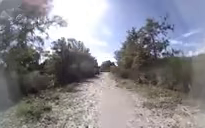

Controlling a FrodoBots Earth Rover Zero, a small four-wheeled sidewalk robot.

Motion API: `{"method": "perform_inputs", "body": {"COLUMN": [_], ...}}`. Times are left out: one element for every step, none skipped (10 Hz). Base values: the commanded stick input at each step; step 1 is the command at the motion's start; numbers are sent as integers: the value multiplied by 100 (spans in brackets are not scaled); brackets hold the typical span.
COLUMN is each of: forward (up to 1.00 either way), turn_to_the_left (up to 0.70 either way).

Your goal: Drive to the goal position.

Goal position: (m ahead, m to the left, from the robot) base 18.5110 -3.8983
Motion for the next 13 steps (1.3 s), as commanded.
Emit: {"method": "perform_inputs", "body": {"forward": [85, 85, 85, 85, 85, 85, 85, 85, 85, 85, 85, 85, 85], "turn_to_the_left": [0, 0, 0, 0, 0, 0, 0, 0, 0, 0, 0, 0, 0]}}
